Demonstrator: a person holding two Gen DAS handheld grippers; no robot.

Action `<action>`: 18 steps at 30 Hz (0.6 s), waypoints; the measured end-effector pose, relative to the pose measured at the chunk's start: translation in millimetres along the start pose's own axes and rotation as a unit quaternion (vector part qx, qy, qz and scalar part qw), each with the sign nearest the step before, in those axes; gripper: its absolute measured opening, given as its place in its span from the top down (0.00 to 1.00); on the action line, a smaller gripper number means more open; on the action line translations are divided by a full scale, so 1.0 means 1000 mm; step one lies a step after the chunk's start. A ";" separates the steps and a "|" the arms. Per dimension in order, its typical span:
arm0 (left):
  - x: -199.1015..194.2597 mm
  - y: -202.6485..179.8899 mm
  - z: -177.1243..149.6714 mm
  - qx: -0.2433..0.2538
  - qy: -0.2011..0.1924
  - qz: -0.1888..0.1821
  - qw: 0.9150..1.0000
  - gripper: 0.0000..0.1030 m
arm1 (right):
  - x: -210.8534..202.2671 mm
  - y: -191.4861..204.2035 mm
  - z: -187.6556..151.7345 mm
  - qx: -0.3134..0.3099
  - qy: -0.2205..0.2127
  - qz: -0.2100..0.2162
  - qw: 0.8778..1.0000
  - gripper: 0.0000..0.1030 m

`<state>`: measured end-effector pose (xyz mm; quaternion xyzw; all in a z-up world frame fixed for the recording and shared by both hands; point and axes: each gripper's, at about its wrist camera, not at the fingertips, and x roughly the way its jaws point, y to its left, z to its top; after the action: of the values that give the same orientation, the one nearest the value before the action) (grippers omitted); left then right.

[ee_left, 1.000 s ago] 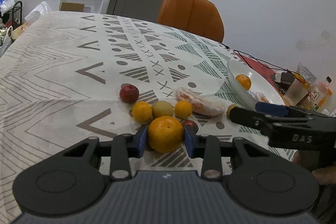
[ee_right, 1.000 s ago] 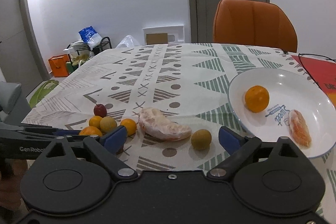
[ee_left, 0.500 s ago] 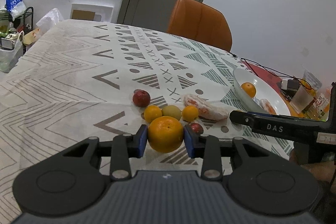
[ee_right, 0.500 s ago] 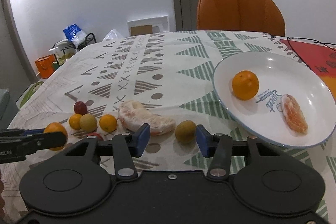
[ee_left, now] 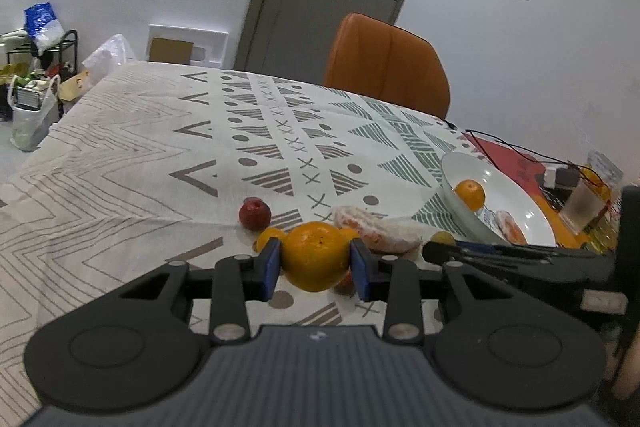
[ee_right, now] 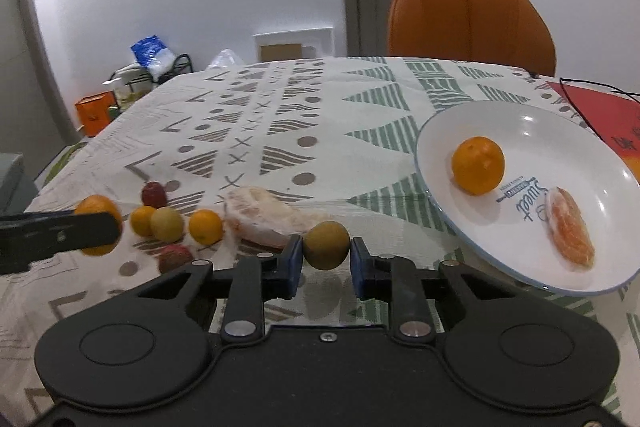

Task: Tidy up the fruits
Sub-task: 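Grasp a yellow-green round fruit with the right tool while the left tool grasps an orange, then carry both fruits onto the white plate and open both tools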

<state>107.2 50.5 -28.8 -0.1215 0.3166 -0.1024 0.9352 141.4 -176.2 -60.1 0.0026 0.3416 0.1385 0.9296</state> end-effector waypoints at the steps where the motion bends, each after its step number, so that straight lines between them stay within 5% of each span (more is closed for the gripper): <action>1: 0.000 -0.002 0.001 -0.002 -0.003 0.004 1.000 0.66 | -0.003 -0.001 0.001 -0.001 -0.002 0.006 1.000 0.77; 18: 0.008 -0.054 0.011 0.003 -0.025 0.036 0.999 0.66 | -0.038 -0.047 0.016 0.006 -0.045 0.058 0.997 0.77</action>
<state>114.0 -1.7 -9.4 -0.1095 0.2966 -0.0668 0.9464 135.5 -229.6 -28.2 0.0340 0.2992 0.1903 0.9344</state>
